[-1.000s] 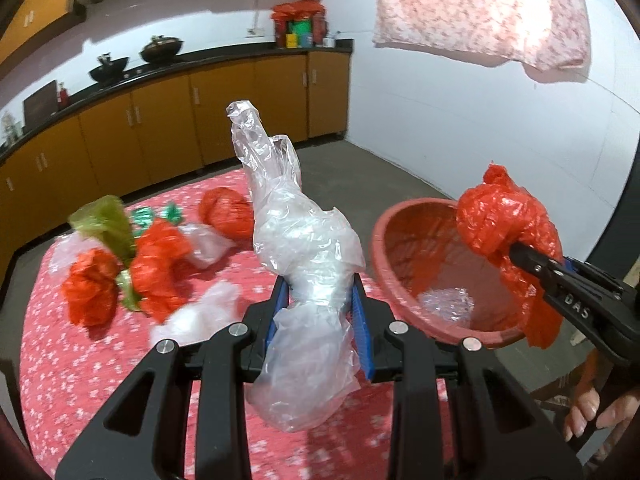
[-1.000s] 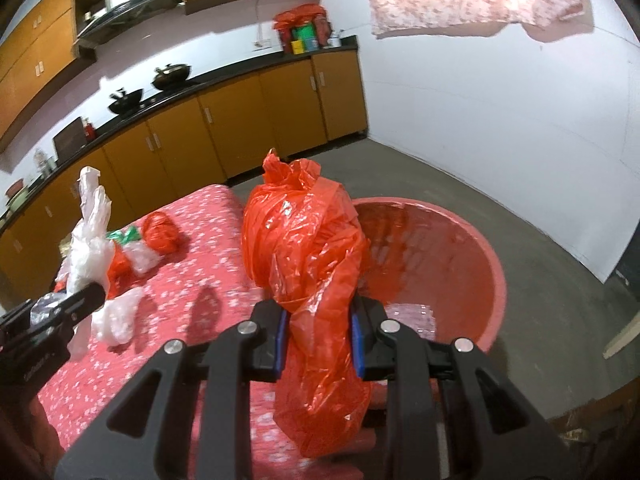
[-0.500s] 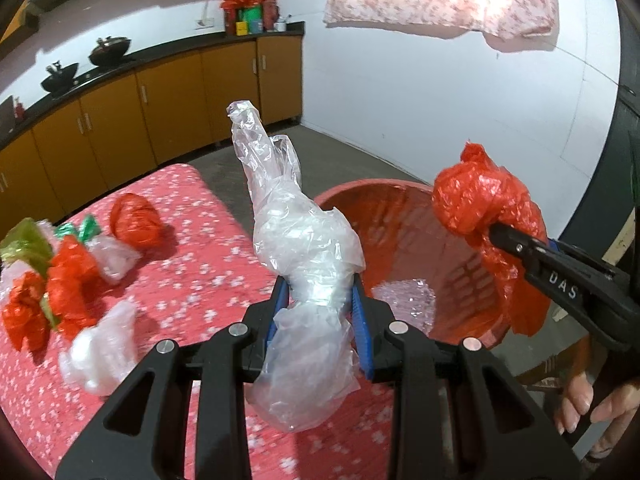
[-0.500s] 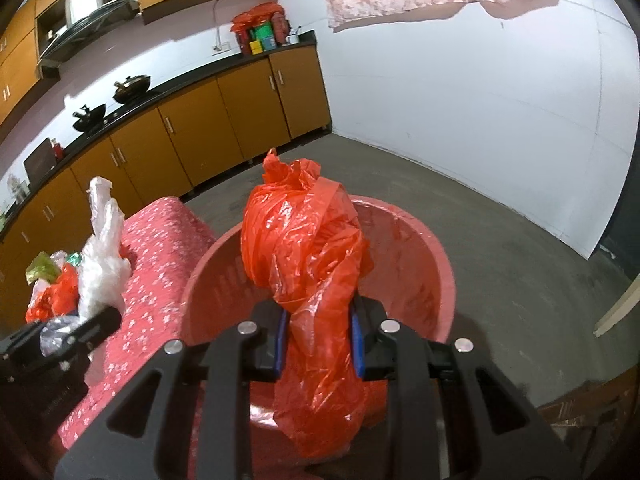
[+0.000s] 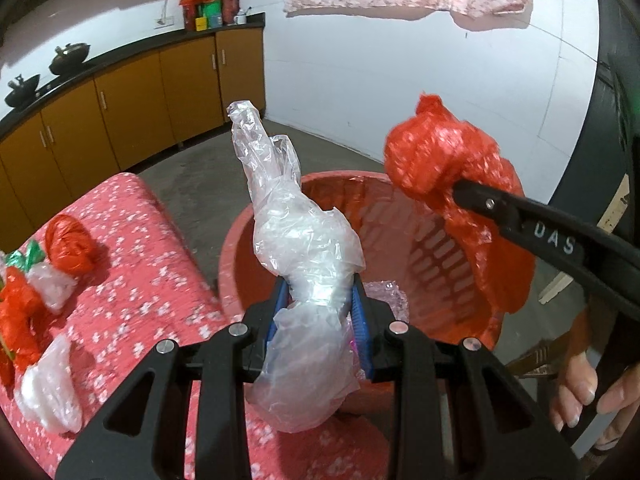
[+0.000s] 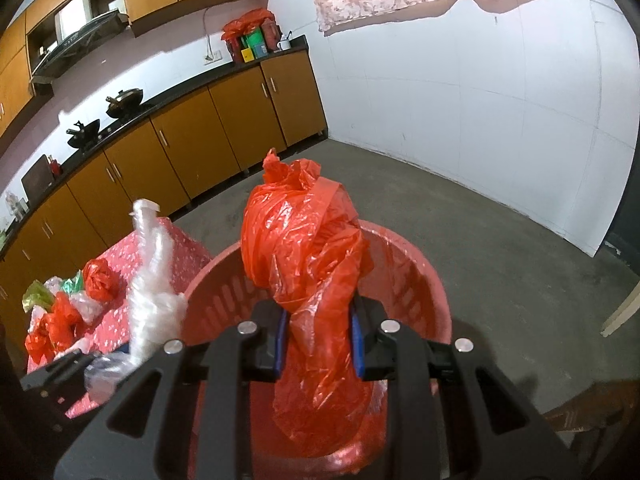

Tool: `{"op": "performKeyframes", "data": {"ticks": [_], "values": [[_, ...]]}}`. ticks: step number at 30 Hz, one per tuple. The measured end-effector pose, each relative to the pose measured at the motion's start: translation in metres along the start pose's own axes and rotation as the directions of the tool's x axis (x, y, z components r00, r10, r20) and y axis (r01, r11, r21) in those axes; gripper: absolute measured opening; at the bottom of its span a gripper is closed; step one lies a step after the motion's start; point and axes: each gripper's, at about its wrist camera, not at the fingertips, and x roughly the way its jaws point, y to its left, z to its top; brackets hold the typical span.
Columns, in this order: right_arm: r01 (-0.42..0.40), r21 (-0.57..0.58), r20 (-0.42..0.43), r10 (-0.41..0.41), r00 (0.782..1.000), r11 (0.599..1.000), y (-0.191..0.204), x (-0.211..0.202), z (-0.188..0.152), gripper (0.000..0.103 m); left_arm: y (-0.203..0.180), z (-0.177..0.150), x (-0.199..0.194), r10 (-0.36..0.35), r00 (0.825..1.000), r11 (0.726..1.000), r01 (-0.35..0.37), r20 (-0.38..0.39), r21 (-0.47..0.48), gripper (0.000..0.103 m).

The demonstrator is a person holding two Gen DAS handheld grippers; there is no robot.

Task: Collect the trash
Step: 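Carry both bags over the orange basket and open both tools to drop them, then return to the table, grasp the white bag with the right tool and the orange bag with the left tool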

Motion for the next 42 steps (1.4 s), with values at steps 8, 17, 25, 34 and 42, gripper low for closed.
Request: {"op": "performKeyframes", "data": {"ticks": [8, 17, 25, 34, 42], "values": [[-0.022, 0.017, -0.002, 0.022, 1.0, 1.0, -0.008, 0.007, 0.004, 0.04, 0.001, -0.001, 0.023, -0.054, 0.997, 0.998, 0.053, -0.05, -0.016, 0.038], [0.006, 0.016, -0.007, -0.005, 1.0, 1.0, -0.011, 0.006, -0.001, 0.043, 0.017, -0.009, 0.015, -0.038, 0.998, 0.998, 0.036, -0.051, -0.048, 0.05], [-0.016, -0.11, 0.023, 0.018, 1.0, 0.994, 0.024, -0.015, -0.011, 0.053, 0.053, -0.019, -0.045, 0.107, 0.992, 0.989, -0.1, 0.064, -0.111, 0.062], [-0.162, -0.299, 0.025, 0.177, 0.984, 0.941, 0.135, -0.031, -0.045, 0.093, 0.153, -0.075, -0.137, 0.455, 0.883, 0.87, -0.415, 0.111, -0.268, 0.078], [-0.321, -0.364, -0.107, 0.303, 0.947, 0.874, 0.237, -0.019, -0.087, 0.094, 0.257, -0.131, -0.184, 0.647, 0.762, 0.69, -0.597, -0.02, -0.41, 0.085]]}}
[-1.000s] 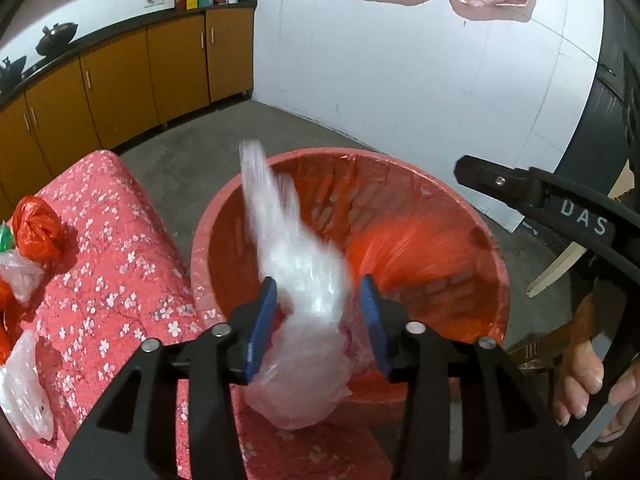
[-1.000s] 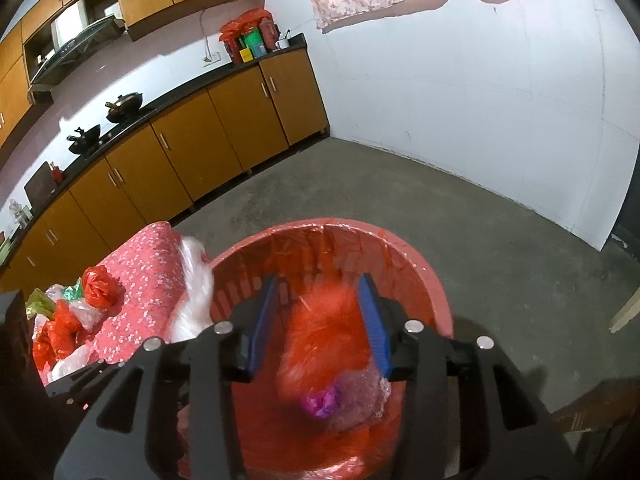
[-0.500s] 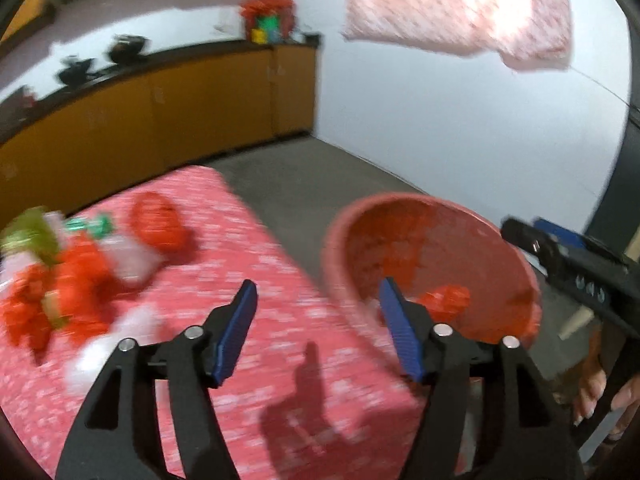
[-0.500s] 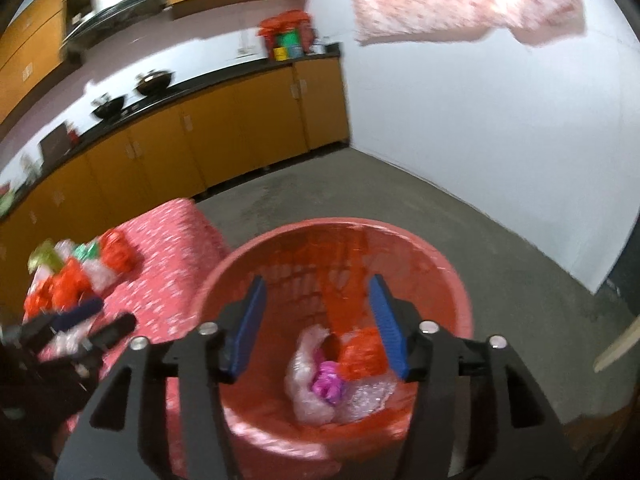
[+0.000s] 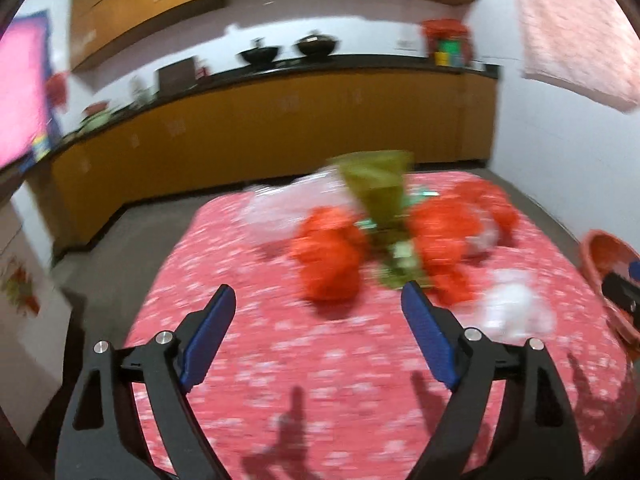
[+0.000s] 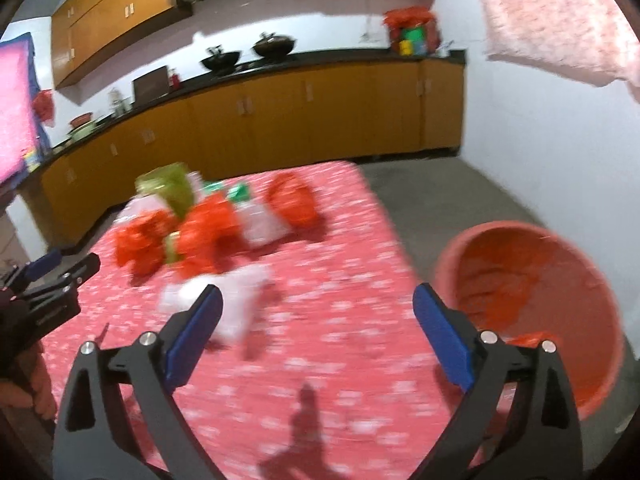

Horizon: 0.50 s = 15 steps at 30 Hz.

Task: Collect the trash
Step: 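Return to the table, grasp the white bag with the right tool and the orange bag with the left tool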

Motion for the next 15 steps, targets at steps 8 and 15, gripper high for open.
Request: {"op": "performKeyframes", "data": {"ticks": [8, 15], "values": [[-0.016, -0.016, -0.093, 0.014, 0.996, 1.0, 0.066, 0.046, -0.002, 0.094, 0.058, -0.007, 0.013, 0.062, 0.998, 0.994, -0.065, -0.027, -0.093, 0.09], [0.059, -0.038, -0.143, -0.064, 0.988, 0.998, 0.081, 0.075, -0.008, 0.091, 0.06, -0.001, 0.024, 0.023, 0.999, 0.995, -0.026, -0.035, -0.097, 0.095]]}}
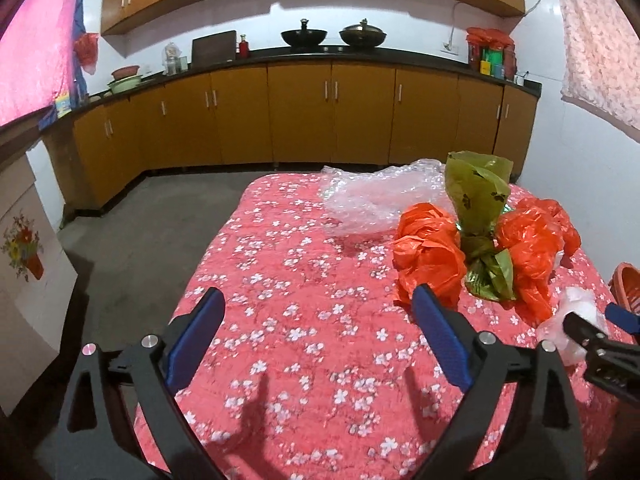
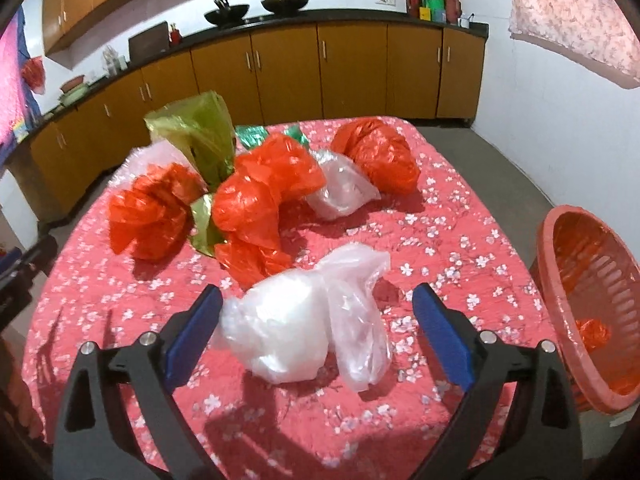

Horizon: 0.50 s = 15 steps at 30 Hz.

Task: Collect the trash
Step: 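Return to the table, grasp the white bag with the right tool and the orange bag with the left tool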

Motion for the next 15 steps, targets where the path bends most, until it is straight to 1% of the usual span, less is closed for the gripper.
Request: {"op": "performKeyframes", "data": {"ticks": [2, 4, 5, 6, 8, 10, 15], "values": [[-0.008, -0.003, -0.022, 0.008, 1.0, 1.0, 0.002, 0.005, 0.0, 0.082, -0.002, 0.001, 0.004, -0.016, 1.0, 1.0, 0.016, -0.003, 0.004, 0.095], [-0.02, -0.004, -0.043, 0.02, 0.999, 1.0, 0.001, 0.009, 0.0, 0.066, -0.007, 0.003, 0.008, -0.039, 0.999, 0.999, 0.039, -0.01, 0.004, 0.095], [-0.026, -0.001, -0.045, 0.026, 0.999, 1.0, 0.001, 0.01, 0.0, 0.063, -0.01, 0.004, 0.011, -0.051, 0.999, 0.999, 0.051, -0.013, 0.005, 0.095], [-0.034, 0.003, -0.044, 0.034, 0.998, 0.999, 0.0, 0.01, 0.001, 0.058, -0.015, 0.006, 0.013, -0.063, 0.998, 0.998, 0.063, -0.016, 0.008, 0.095], [-0.041, 0.016, -0.038, 0.041, 0.998, 0.999, -0.004, 0.008, 0.001, 0.055, -0.024, 0.009, 0.017, -0.081, 0.996, 0.997, 0.082, -0.02, 0.018, 0.095], [-0.034, 0.015, -0.036, 0.035, 0.999, 0.999, -0.007, 0.007, 0.0, 0.055, -0.036, 0.014, 0.021, -0.09, 0.996, 0.995, 0.09, -0.02, 0.039, 0.095], [0.013, 0.035, -0.024, -0.012, 1.0, 0.999, -0.026, -0.001, -0.003, 0.055, -0.057, 0.023, 0.039, -0.108, 0.993, 0.992, 0.11, -0.039, 0.057, 0.095]]}}
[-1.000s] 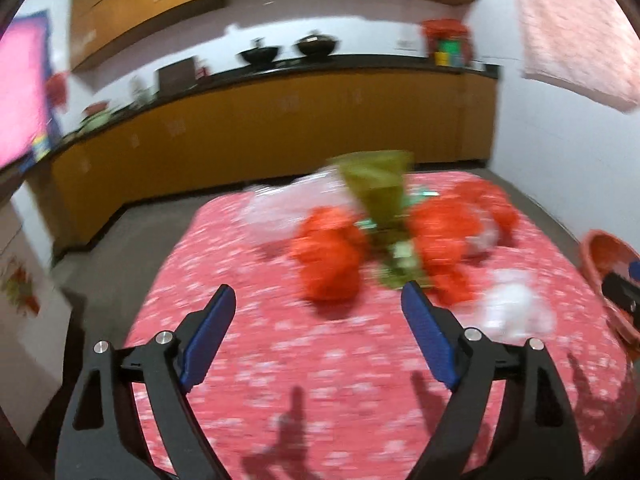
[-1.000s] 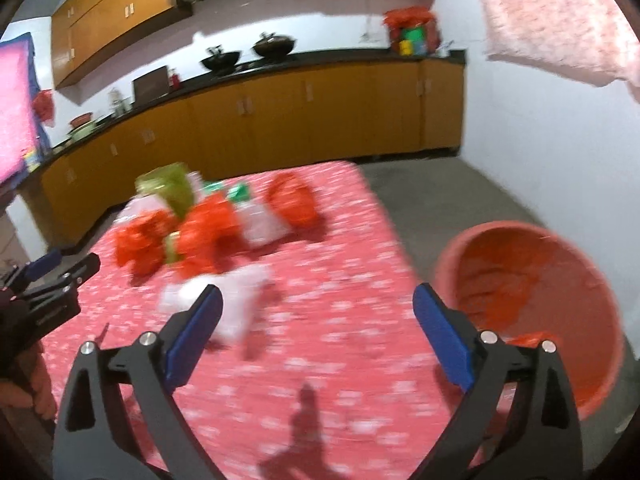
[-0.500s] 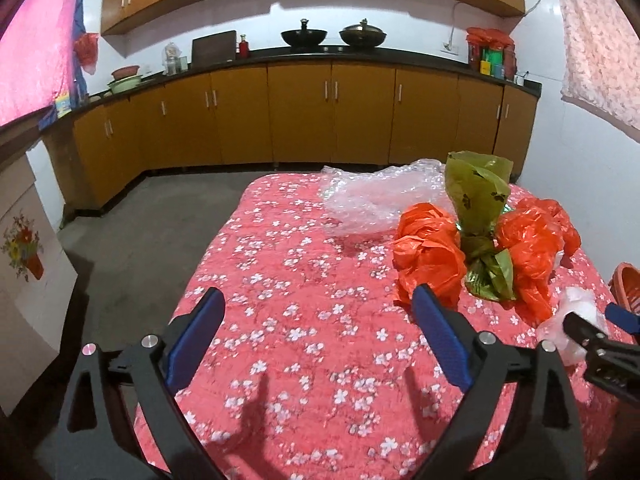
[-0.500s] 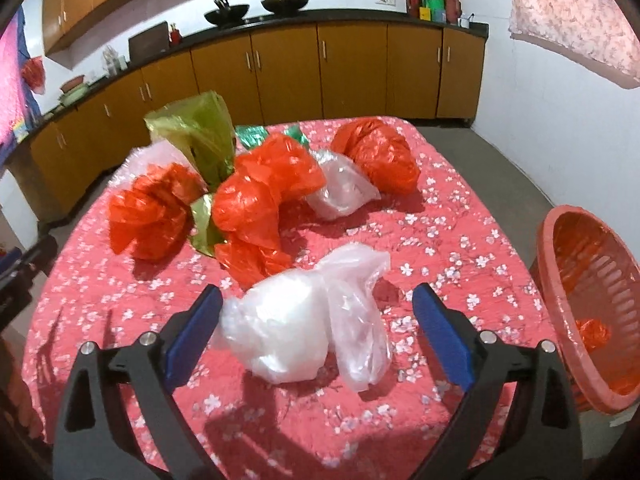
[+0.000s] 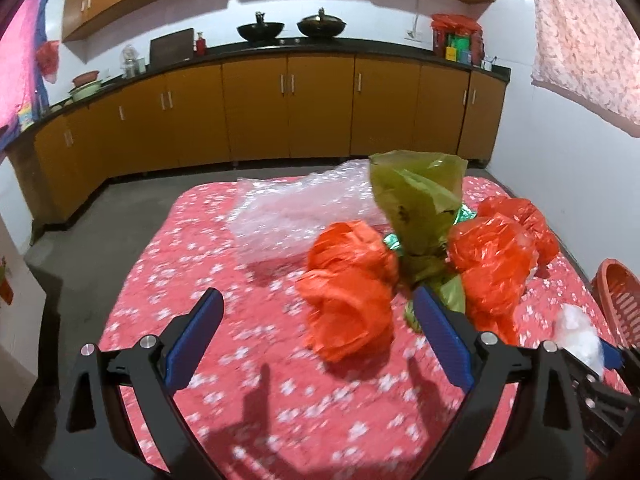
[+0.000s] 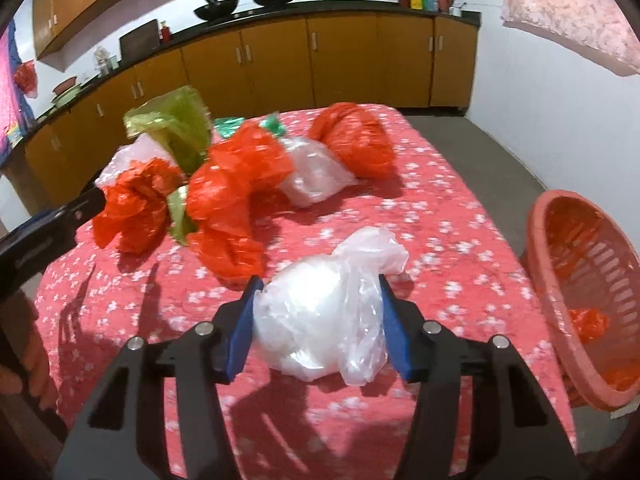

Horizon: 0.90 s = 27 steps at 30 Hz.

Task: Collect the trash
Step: 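Return to the table, grasp the white bag with the right tool and the orange bag with the left tool, then carry the white bag in the right tool while the left tool carries the orange bag toward the basket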

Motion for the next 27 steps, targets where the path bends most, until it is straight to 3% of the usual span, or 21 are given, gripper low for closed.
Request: {"op": "performKeyframes", "data": {"ticks": [4, 11, 17, 27], "values": [[0.016, 0.043, -0.001, -0.016, 1.0, 0.999, -0.017, -0.003, 0.0, 0.055, -0.008, 0.007, 0.024, 0.007, 0.999, 1.0, -0.006, -0.049, 0.021, 0.089], [0.015, 0.047, 0.004, -0.015, 1.0, 0.999, -0.029, -0.007, 0.0, 0.055, -0.015, 0.011, 0.052, 0.006, 0.991, 0.999, -0.001, -0.133, 0.037, 0.068], [0.014, 0.042, 0.0, -0.014, 1.0, 0.999, -0.031, -0.009, -0.002, 0.054, -0.016, 0.009, 0.055, 0.001, 0.989, 1.0, 0.003, -0.15, 0.031, 0.047], [0.019, 0.032, 0.006, -0.019, 1.0, 0.999, -0.029, -0.015, -0.003, 0.054, -0.008, -0.002, 0.031, 0.019, 0.992, 0.999, -0.015, -0.126, 0.034, 0.045]]}}
